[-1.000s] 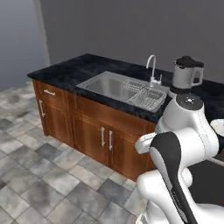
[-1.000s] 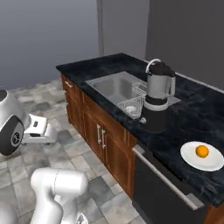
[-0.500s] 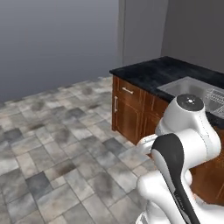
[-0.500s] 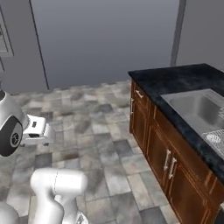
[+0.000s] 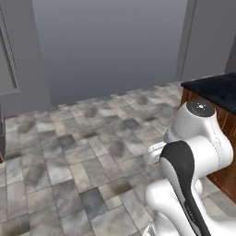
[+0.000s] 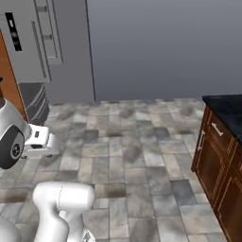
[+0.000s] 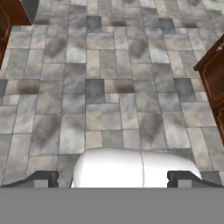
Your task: Pick the mango and orange from the fridge and place them on the plate next to the blender to make a fruit smoothie.
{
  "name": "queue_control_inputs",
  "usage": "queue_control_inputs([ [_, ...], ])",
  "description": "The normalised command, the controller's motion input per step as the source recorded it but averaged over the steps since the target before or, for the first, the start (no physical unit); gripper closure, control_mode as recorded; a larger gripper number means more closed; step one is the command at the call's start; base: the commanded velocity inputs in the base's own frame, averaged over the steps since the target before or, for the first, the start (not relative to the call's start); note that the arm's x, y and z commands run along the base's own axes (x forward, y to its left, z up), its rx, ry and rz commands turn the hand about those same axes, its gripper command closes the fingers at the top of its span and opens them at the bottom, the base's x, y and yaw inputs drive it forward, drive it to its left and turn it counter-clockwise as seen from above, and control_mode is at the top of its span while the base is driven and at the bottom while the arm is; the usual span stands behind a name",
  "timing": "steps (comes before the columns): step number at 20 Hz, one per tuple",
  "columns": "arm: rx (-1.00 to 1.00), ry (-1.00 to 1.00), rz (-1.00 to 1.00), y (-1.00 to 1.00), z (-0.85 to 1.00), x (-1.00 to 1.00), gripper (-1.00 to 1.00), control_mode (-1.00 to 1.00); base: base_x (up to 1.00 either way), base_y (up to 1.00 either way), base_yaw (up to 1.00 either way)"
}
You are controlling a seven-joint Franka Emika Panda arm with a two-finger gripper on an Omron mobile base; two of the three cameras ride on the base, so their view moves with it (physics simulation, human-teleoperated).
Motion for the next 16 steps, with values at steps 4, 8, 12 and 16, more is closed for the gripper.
queue_control_inputs([
  [4, 0.00, 0.00, 0.00, 0.00, 0.00, 0.00, -1.00, 1.00, 1.00, 0.94, 0.21],
  [8, 0.00, 0.00, 0.00, 0.00, 0.00, 0.00, -1.00, 1.00, 1.00, 0.51, 0.07],
  [12, 0.00, 0.00, 0.00, 0.00, 0.00, 0.00, -1.00, 1.00, 1.00, 0.08, 0.00],
  [16, 0.00, 0.00, 0.00, 0.00, 0.00, 0.00, -1.00, 1.00, 1.00, -0.29, 0.00],
])
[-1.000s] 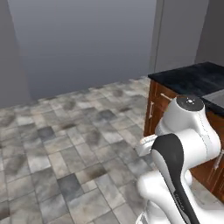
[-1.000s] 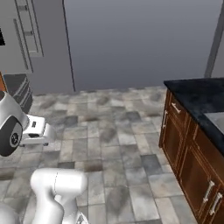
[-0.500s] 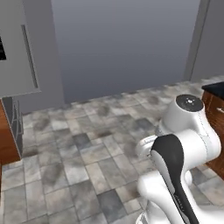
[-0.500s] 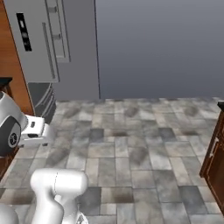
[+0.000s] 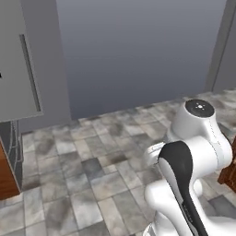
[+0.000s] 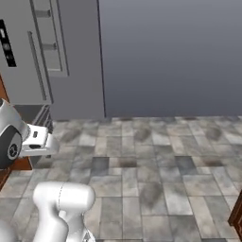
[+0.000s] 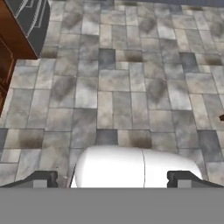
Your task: Pick the mango and orange from the fridge and place them on the plate next to the blender to make a fruit smoothie.
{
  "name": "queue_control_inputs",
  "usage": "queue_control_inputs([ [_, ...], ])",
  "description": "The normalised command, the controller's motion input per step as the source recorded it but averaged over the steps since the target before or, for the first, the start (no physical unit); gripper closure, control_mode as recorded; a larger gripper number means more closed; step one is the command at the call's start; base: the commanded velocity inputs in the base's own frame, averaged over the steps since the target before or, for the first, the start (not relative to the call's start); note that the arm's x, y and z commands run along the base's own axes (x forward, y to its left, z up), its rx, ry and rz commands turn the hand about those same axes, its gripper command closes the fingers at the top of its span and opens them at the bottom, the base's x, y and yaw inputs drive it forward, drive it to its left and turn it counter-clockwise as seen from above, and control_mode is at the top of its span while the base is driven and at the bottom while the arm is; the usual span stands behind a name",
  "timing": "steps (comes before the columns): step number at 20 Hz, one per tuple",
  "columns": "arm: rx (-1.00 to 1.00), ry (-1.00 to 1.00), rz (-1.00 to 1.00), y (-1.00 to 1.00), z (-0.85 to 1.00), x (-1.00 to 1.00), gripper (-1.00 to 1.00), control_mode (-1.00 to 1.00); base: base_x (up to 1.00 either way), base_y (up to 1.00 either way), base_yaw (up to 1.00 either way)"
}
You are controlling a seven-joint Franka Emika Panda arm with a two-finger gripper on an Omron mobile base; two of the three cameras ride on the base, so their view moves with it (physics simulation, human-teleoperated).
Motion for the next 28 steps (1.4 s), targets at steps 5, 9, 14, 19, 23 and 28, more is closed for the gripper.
queue_control_inputs([
  [5, 0.00, 0.00, 0.00, 0.00, 0.00, 0.00, -1.00, 1.00, 1.00, -0.04, 0.00],
  [9, 0.00, 0.00, 0.00, 0.00, 0.00, 0.00, -1.00, 1.00, 1.00, 0.04, 0.01],
  [14, 0.00, 0.00, 0.00, 0.00, 0.00, 0.00, -1.00, 1.00, 1.00, 0.01, 0.00],
  [19, 0.00, 0.00, 0.00, 0.00, 0.00, 0.00, -1.00, 1.00, 1.00, -0.13, 0.03],
  [23, 0.00, 0.00, 0.00, 0.00, 0.00, 0.00, -1.00, 1.00, 1.00, -0.11, 0.07],
  [28, 0.00, 0.00, 0.00, 0.00, 0.00, 0.00, -1.00, 1.00, 1.00, -0.08, 0.08],
])
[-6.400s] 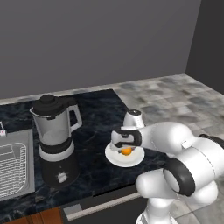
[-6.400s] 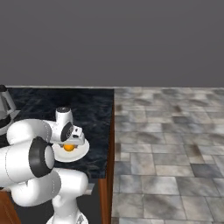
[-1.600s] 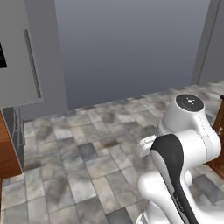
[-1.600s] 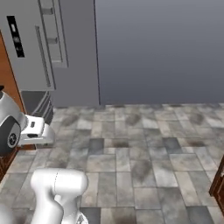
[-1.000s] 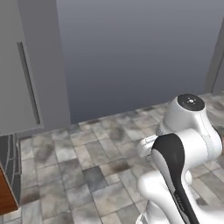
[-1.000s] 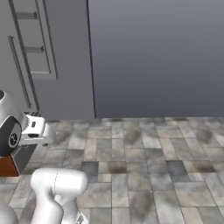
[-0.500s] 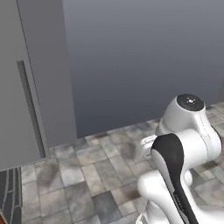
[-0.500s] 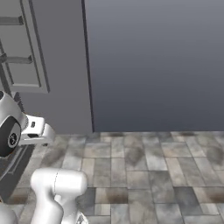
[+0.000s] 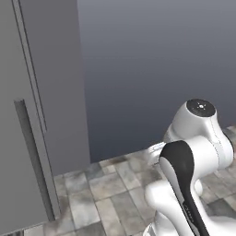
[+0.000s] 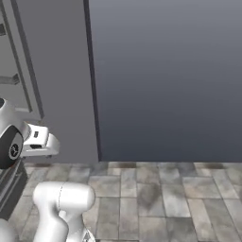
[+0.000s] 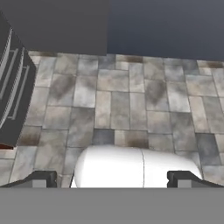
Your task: Pick the mango and orange from the fridge and place them on the plate next to the blender to make a fruit smoothie.
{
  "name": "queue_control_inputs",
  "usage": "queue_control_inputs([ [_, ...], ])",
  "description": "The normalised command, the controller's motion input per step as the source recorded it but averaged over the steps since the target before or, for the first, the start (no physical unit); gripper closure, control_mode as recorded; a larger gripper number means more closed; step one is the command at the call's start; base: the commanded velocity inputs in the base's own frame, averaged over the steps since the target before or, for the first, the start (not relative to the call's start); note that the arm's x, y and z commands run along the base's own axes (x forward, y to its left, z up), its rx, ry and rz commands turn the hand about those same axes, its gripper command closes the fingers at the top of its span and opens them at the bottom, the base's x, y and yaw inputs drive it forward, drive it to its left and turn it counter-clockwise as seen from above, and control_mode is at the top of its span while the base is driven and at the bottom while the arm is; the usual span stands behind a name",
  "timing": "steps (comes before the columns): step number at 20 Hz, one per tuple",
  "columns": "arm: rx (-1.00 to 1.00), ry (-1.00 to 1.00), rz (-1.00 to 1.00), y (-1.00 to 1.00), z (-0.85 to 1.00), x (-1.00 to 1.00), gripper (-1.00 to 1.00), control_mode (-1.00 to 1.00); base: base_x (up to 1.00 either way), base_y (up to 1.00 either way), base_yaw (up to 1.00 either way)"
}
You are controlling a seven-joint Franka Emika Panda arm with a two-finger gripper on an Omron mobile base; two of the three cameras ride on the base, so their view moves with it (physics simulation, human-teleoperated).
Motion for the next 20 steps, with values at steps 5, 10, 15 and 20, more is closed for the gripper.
queue_control_inputs([
  [5, 0.00, 0.00, 0.00, 0.00, 0.00, 0.00, -1.00, 1.00, 1.00, -0.12, 0.10],
  [10, 0.00, 0.00, 0.00, 0.00, 0.00, 0.00, -1.00, 1.00, 1.00, -0.37, 0.39],
  [15, 0.00, 0.00, 0.00, 0.00, 0.00, 0.00, -1.00, 1.00, 0.49, -0.05, 0.94],
  [20, 0.00, 0.00, 0.00, 0.00, 0.00, 0.00, -1.00, 1.00, 0.02, -0.01, 1.00],
])
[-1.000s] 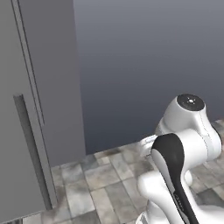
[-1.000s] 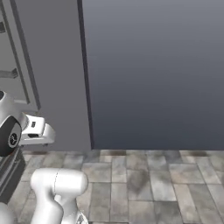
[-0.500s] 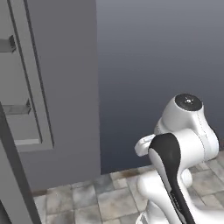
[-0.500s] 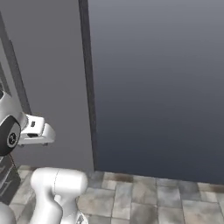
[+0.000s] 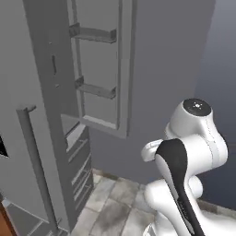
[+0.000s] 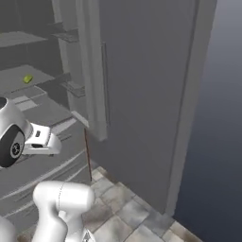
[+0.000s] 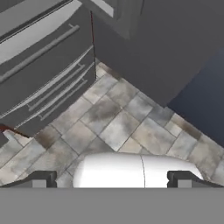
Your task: Pick the mango and orange from the fridge and place them on the plate next to the blender to make a fruit smoothie.
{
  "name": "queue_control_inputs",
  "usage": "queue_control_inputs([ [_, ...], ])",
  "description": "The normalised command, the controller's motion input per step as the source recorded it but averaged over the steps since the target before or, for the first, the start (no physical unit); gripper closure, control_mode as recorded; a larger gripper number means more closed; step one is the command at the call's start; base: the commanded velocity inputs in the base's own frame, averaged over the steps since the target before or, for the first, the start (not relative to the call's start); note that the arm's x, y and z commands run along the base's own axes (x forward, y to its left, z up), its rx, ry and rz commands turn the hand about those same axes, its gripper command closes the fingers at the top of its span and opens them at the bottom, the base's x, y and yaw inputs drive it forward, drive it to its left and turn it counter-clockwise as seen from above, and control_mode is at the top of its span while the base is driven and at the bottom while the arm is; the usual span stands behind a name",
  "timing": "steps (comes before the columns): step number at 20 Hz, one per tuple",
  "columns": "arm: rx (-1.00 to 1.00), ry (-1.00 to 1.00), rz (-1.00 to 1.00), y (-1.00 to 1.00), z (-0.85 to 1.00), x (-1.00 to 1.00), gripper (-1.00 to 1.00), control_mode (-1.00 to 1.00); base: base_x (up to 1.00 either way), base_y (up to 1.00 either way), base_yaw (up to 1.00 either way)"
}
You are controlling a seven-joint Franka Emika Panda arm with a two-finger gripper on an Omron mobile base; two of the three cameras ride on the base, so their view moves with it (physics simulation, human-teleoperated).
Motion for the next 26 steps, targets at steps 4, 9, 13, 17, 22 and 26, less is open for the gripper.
queue_control_inputs([
  [4, 0.00, 0.00, 0.00, 0.00, 0.00, 0.00, -1.00, 1.00, 0.28, -0.14, 0.96],
  [9, 0.00, 0.00, 0.00, 0.00, 0.00, 0.00, -1.00, 1.00, 0.55, -0.55, 0.77],
  [13, 0.00, 0.00, 0.00, 0.00, 0.00, 0.00, -1.00, 1.00, 0.53, -0.91, 0.56],
  [17, 0.00, 0.00, 0.00, 0.00, 0.00, 0.00, -1.00, 1.00, 0.00, -0.12, 0.10],
  [22, 0.00, 0.00, 0.00, 0.00, 0.00, 0.00, -1.00, 1.00, 0.66, 0.00, 0.00],
  [26, 0.00, 0.00, 0.00, 0.00, 0.00, 0.00, -1.00, 1.00, 0.77, 0.00, 0.00],
])
